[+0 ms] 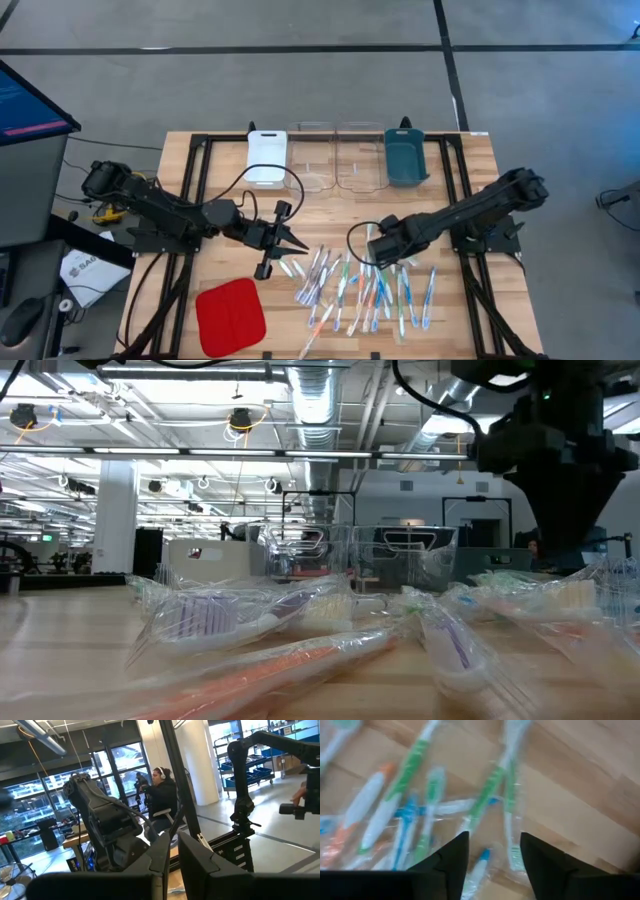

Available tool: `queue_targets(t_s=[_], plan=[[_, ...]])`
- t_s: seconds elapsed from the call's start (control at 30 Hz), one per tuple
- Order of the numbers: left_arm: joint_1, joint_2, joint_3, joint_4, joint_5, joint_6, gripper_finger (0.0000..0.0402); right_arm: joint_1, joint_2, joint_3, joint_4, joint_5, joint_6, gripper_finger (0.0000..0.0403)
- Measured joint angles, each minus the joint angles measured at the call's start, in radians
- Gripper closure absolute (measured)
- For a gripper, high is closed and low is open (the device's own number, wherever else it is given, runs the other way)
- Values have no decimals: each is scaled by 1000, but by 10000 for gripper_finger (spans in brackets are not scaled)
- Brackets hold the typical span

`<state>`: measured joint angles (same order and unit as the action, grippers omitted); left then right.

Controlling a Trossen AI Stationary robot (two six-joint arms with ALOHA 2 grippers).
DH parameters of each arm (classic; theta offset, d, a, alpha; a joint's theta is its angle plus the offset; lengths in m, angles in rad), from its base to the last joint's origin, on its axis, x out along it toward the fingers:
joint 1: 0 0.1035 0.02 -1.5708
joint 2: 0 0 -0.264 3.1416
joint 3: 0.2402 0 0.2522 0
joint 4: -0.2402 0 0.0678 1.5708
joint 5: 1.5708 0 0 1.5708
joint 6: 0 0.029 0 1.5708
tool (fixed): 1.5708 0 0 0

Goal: Pick & Place Toothbrushes
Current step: Put the green toothbrush into the right transparent bin

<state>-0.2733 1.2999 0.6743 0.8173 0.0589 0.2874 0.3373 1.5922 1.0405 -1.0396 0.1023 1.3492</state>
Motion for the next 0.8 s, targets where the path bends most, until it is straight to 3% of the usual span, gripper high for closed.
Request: queue_targets(t_s=[0.33,0.8], plan=[[0,0,0,-3,1,0,369,-31,18,0,7,44,-88,158],[0,0,0,-10,1,0,369,-92,34,-105,161,52,-145,200]])
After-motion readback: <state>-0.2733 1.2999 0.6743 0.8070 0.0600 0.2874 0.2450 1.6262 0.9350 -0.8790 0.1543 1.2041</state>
